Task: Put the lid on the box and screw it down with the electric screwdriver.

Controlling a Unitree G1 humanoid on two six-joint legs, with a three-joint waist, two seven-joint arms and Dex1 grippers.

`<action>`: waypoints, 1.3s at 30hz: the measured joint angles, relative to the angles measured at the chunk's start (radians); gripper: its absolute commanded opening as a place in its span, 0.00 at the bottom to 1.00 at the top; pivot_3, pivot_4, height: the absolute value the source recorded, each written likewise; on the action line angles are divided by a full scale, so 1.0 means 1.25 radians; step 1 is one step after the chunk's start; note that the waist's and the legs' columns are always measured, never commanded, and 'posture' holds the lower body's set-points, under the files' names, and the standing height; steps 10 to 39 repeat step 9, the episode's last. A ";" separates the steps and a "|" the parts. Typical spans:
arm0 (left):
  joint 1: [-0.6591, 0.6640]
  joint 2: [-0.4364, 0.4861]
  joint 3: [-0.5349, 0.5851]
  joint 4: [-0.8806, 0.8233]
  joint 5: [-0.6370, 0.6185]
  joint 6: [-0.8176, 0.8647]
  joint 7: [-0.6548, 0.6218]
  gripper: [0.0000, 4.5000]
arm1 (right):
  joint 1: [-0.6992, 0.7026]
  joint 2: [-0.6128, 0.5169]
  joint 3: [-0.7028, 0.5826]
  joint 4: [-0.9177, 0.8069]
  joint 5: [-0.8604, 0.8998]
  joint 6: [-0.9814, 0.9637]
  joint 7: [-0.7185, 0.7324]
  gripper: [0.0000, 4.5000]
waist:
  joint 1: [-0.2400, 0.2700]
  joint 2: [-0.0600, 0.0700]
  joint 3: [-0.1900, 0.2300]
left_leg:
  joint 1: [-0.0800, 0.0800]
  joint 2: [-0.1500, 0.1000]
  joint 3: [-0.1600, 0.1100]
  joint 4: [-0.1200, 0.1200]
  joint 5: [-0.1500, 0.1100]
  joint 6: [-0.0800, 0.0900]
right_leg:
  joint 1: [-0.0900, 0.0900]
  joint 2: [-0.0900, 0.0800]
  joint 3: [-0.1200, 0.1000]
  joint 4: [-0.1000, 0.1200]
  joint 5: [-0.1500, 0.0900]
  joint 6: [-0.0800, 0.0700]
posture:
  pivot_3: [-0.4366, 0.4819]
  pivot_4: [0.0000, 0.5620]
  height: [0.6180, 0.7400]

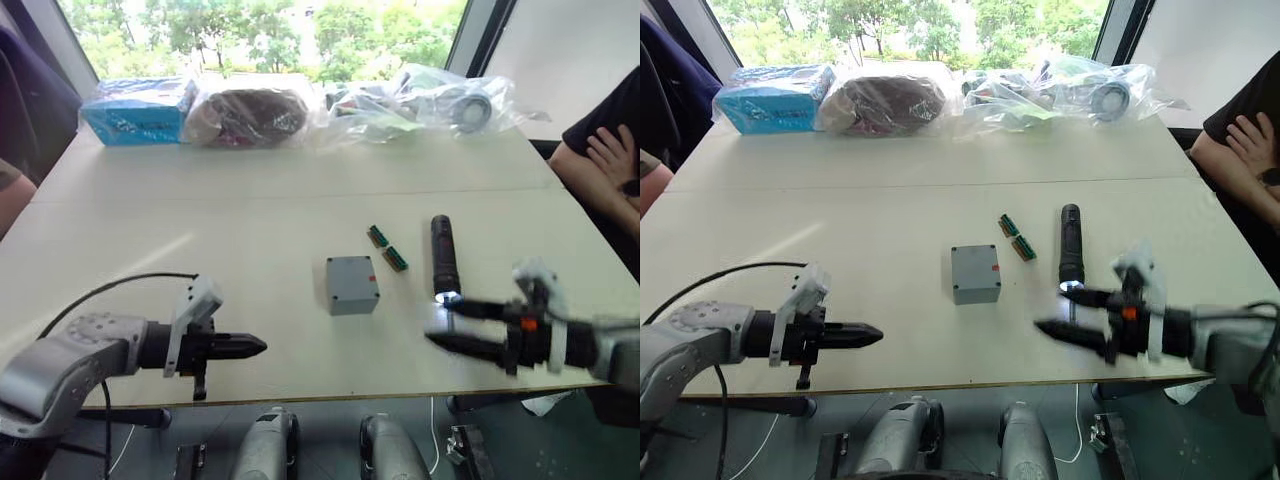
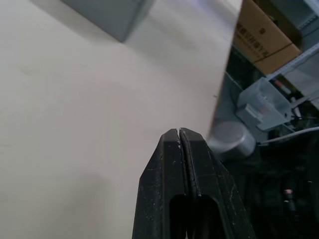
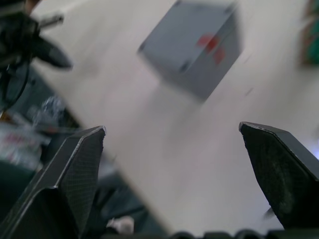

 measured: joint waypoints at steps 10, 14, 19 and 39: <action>0.090 -0.017 -0.007 -0.052 -0.018 -0.003 0.048 0.00 | 0.150 -0.044 0.037 -0.055 -0.082 -0.128 0.095 0.99 | 0.002 0.000 -0.001 | 0.000 0.000 0.000 -0.001 0.000 0.000 | -0.001 0.000 0.000 0.000 -0.001 -0.002 | 0.48 0.27 1.00; 0.090 -0.017 -0.007 -0.052 -0.018 -0.003 0.048 0.00 | 0.150 -0.044 0.037 -0.055 -0.082 -0.128 0.095 0.99 | 0.002 0.000 -0.001 | 0.000 0.000 0.000 -0.001 0.000 0.000 | -0.001 0.000 0.000 0.000 -0.001 -0.002 | 0.48 0.27 1.00; 0.090 -0.017 -0.007 -0.052 -0.018 -0.003 0.048 0.00 | 0.150 -0.044 0.037 -0.055 -0.082 -0.128 0.095 0.99 | 0.002 0.000 -0.001 | 0.000 0.000 0.000 -0.001 0.000 0.000 | -0.001 0.000 0.000 0.000 -0.001 -0.002 | 0.48 0.27 1.00; 0.090 -0.017 -0.007 -0.052 -0.018 -0.003 0.048 0.00 | 0.150 -0.044 0.037 -0.055 -0.082 -0.128 0.095 0.99 | 0.002 0.000 -0.001 | 0.000 0.000 0.000 -0.001 0.000 0.000 | -0.001 0.000 0.000 0.000 -0.001 -0.002 | 0.48 0.27 1.00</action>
